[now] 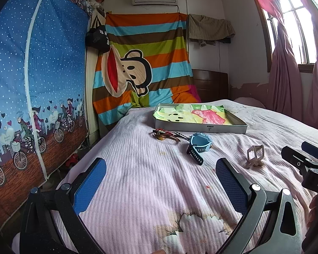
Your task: Organize jewelry
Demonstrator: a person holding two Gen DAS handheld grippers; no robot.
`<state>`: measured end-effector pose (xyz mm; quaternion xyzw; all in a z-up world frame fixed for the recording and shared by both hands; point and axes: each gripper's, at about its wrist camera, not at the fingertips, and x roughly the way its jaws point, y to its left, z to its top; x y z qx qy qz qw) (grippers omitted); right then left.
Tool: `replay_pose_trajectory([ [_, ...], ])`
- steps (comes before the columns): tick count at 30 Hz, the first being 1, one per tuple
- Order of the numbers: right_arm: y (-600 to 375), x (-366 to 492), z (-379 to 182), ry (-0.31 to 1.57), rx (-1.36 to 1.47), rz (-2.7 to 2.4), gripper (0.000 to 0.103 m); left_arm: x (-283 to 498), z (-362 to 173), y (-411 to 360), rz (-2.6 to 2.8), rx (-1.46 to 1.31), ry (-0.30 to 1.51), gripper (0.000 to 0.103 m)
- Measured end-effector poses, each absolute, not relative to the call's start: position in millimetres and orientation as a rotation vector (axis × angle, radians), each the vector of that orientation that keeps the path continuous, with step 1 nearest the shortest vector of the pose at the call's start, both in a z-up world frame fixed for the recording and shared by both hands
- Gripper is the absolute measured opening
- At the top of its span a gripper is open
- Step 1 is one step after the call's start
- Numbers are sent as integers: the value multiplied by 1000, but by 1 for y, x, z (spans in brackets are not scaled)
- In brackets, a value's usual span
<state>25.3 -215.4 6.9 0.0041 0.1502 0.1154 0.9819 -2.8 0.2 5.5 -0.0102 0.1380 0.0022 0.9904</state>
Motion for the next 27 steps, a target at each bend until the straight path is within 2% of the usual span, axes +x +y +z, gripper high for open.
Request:
replay_pose_trajectory([
  [27,-216,25,7,301,9,232,103,-1,9,0,5,-19,271,101],
])
